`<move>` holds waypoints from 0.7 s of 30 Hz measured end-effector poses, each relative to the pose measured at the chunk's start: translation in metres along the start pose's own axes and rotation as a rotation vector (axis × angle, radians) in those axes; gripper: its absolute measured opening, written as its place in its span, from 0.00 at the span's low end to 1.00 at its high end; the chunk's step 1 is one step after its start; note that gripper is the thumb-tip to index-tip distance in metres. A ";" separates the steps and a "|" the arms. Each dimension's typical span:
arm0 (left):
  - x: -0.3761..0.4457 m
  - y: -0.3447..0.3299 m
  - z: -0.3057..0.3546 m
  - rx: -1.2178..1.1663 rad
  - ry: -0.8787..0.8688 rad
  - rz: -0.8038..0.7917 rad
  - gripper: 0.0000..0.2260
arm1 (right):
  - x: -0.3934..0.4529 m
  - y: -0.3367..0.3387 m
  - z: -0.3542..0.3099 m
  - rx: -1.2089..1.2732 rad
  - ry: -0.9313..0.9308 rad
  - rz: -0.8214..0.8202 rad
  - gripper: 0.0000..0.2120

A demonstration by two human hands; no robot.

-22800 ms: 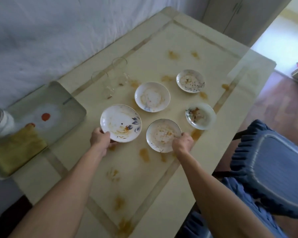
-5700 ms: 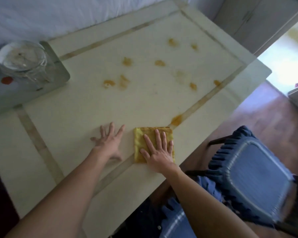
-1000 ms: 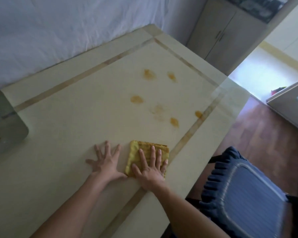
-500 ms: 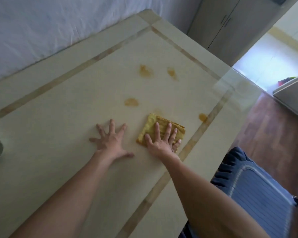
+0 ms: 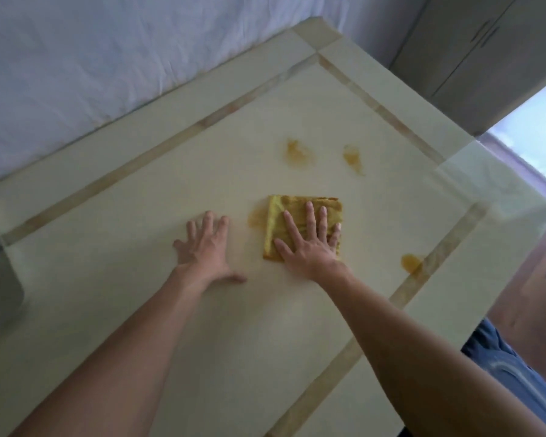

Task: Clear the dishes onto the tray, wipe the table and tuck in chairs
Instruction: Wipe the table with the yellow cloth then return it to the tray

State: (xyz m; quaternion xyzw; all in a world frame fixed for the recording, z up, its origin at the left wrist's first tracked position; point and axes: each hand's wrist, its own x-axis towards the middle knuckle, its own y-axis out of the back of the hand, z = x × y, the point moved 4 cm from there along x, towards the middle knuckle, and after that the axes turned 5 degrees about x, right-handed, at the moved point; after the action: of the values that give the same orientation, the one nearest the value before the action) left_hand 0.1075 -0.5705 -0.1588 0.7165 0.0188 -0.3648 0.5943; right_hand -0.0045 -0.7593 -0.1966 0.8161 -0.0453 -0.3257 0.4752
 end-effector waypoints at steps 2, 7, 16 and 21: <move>0.007 0.004 -0.009 -0.028 0.046 -0.006 0.65 | -0.019 -0.015 -0.014 -0.083 0.119 0.017 0.33; 0.009 0.010 0.002 -0.042 0.087 -0.038 0.67 | 0.017 -0.004 -0.051 -0.146 0.223 -0.012 0.32; 0.010 0.005 -0.003 -0.027 0.127 -0.078 0.67 | 0.079 0.020 -0.098 -0.162 0.314 -0.036 0.31; 0.012 0.010 -0.004 -0.092 0.145 -0.074 0.68 | 0.037 0.011 -0.062 -0.152 0.306 -0.038 0.30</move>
State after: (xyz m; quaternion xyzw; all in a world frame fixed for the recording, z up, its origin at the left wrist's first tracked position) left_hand 0.1226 -0.5751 -0.1569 0.7120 0.1049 -0.3323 0.6096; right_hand 0.0632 -0.7332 -0.1846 0.8185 0.0678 -0.2094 0.5306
